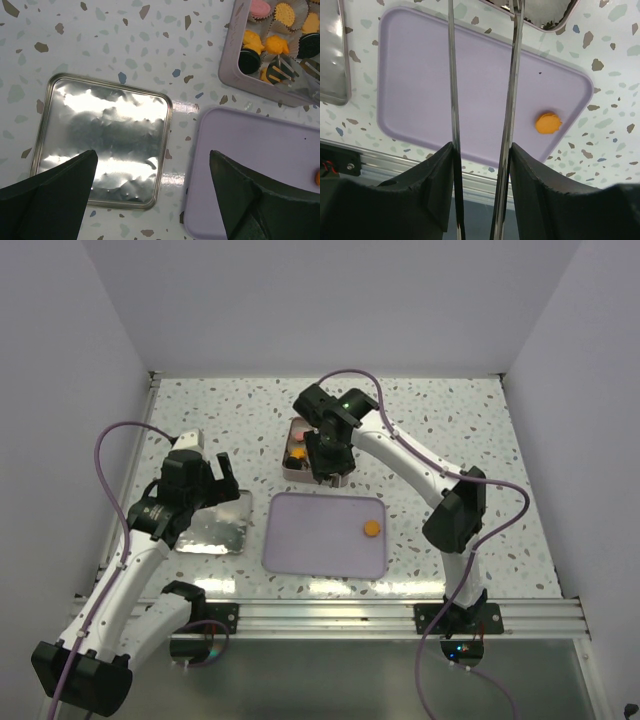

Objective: Pack the cookies

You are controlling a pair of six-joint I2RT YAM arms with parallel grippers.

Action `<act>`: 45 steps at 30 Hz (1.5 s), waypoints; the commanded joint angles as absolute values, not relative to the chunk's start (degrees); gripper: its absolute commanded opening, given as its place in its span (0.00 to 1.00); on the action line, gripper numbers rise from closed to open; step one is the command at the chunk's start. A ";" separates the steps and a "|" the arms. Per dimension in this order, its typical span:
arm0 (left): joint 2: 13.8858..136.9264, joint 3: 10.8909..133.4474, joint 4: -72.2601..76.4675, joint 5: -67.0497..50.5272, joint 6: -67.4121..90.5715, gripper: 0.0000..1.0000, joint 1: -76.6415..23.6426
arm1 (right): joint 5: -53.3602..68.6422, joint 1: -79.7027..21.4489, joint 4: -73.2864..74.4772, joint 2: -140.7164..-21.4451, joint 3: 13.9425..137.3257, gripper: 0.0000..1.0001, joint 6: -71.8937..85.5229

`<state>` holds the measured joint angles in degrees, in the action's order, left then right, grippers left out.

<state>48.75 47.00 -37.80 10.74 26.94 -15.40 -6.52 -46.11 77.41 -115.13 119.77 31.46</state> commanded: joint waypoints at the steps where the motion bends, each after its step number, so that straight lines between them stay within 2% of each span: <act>1: 48.60 46.93 -35.68 10.90 26.54 1.00 -15.03 | -7.64 -45.53 82.18 -114.43 122.78 0.48 31.11; 8: 48.69 47.02 -35.68 10.63 26.37 1.00 -15.03 | -9.76 -45.44 86.40 -113.38 128.58 0.48 31.90; 12: 48.69 47.02 -35.68 10.11 26.19 1.00 -15.20 | -11.95 -45.44 89.38 -109.08 127.19 0.48 32.52; 15: 48.60 47.11 -35.68 10.02 26.19 1.00 -15.29 | -12.66 -45.35 89.65 -102.94 121.13 0.48 34.01; 23: 48.60 47.02 -35.68 10.11 26.10 1.00 -15.64 | -10.55 -45.35 88.16 -81.86 94.77 0.49 41.21; 28: 48.69 47.11 -35.68 10.02 26.10 1.00 -15.91 | -7.56 -45.53 87.28 -73.84 82.12 0.49 44.55; 37: 48.16 47.02 -35.68 10.11 26.19 0.99 -16.44 | -1.50 -45.79 82.44 -66.36 70.76 0.49 47.90; 45: 47.64 46.93 -35.77 10.37 26.37 1.00 -16.79 | -0.53 -46.67 80.51 -66.45 68.82 0.49 48.34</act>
<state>48.64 47.00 -37.80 10.61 26.87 -16.34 -1.80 -46.17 77.60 -67.35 69.06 46.96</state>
